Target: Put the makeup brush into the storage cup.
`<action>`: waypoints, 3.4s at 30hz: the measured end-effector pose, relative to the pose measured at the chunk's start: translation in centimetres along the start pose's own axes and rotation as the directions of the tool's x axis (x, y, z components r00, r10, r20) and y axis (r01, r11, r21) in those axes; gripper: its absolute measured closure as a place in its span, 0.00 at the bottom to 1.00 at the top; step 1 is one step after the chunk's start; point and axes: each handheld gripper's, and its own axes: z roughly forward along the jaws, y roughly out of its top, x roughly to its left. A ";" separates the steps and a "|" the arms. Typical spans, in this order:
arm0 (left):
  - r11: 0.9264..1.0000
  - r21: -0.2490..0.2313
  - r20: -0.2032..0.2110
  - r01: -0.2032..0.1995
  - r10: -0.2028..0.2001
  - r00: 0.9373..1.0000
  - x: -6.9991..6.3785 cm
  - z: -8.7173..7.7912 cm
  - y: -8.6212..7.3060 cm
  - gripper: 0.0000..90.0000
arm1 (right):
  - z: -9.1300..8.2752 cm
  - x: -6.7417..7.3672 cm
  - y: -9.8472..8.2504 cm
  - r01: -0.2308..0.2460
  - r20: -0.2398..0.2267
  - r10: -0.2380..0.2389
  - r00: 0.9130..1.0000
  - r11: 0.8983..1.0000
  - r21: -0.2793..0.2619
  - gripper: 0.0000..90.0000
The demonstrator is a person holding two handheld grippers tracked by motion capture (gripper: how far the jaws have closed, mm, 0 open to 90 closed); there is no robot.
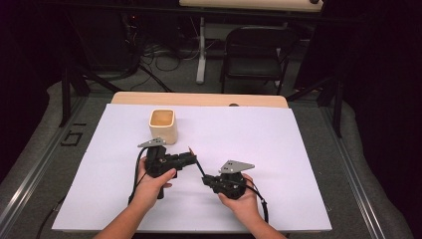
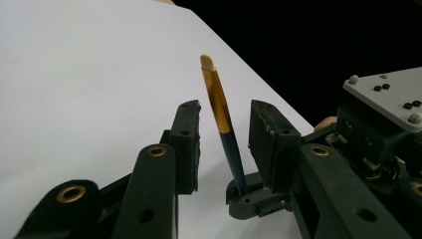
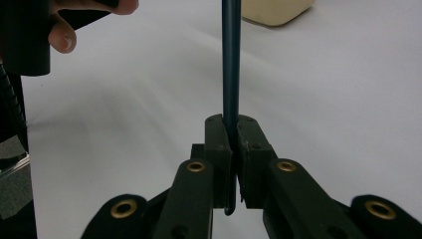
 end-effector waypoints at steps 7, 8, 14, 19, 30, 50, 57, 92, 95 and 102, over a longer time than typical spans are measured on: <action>1.000 -0.020 0.005 0.018 -0.018 1.000 0.1 0.1 0.1 0.75 | 0.1 0.2 0.0 0.000 -0.006 0.000 1.000 1.000 -0.002 0.95; 0.999 -0.023 0.011 0.026 -0.025 1.000 0.1 0.1 0.1 0.76 | 0.1 0.3 -0.1 -0.002 -0.008 0.002 1.000 1.000 -0.003 0.95; 0.998 -0.035 0.015 0.044 -0.043 0.999 0.1 0.2 0.1 0.80 | 0.2 0.3 -0.1 0.001 -0.007 -0.001 1.000 1.000 -0.004 0.95; 0.999 -0.034 0.015 0.041 -0.041 0.999 0.0 0.2 0.0 0.82 | 0.2 0.4 -0.1 0.000 -0.008 0.000 1.000 1.000 -0.002 0.95; 0.998 -0.042 0.006 0.043 -0.042 0.999 0.0 0.2 0.0 0.88 | 0.3 0.4 -0.1 -0.002 -0.012 0.002 1.000 1.000 -0.002 0.95; 0.992 -0.057 0.044 0.115 -0.113 0.993 0.2 0.2 -0.2 0.92 | 0.3 0.5 -0.1 0.010 -0.004 -0.010 1.000 1.000 0.000 0.95; 0.988 -0.061 0.058 0.145 -0.142 0.988 0.4 0.2 -0.3 0.93 | 0.3 0.5 -0.1 0.014 0.001 -0.014 1.000 1.000 -0.003 0.95; 0.990 -0.135 -0.104 -0.042 0.028 0.994 -0.9 -1.8 0.2 0.93 | -0.3 0.4 -0.2 0.108 0.085 -0.105 0.991 0.994 -0.023 0.48; 0.986 -0.137 -0.155 -0.094 0.072 0.985 -1.2 -2.1 0.4 0.93 | -0.5 0.3 -0.2 0.113 0.091 -0.111 0.990 0.993 -0.020 0.48; 0.976 -0.114 -0.251 -0.186 0.153 0.956 -1.4 -2.4 0.3 0.93 | -0.6 0.3 -0.3 0.134 0.098 -0.133 0.986 0.991 -0.003 0.47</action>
